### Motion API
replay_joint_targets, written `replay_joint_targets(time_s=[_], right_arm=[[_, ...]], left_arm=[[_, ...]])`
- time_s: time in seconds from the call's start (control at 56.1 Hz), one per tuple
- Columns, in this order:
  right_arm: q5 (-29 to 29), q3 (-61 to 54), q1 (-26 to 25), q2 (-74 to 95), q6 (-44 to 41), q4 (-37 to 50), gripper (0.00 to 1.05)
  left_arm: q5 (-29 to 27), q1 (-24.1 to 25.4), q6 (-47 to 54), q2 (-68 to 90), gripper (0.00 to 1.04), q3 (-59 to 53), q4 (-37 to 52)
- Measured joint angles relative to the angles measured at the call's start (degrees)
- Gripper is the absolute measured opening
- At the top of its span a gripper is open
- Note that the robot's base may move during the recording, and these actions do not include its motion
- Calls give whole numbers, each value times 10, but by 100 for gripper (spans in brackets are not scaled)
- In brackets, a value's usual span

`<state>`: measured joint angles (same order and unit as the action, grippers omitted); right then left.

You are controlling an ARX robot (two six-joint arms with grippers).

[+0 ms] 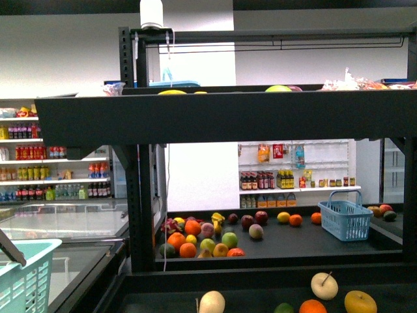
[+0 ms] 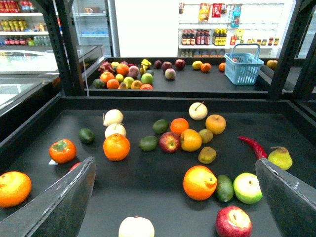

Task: Pick lemon from shelf

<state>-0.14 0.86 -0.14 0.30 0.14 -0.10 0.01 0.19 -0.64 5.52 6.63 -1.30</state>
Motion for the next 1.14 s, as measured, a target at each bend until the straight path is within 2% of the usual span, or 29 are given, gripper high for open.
replay_joint_targets(time_s=[0.749,1.141], right_arm=[[0,0,0,0,0,0,97],[0,0,0,0,0,0,97]], left_arm=[[0,0,0,-52,3,-59,10],[0,0,0,-52,73,-59,10]])
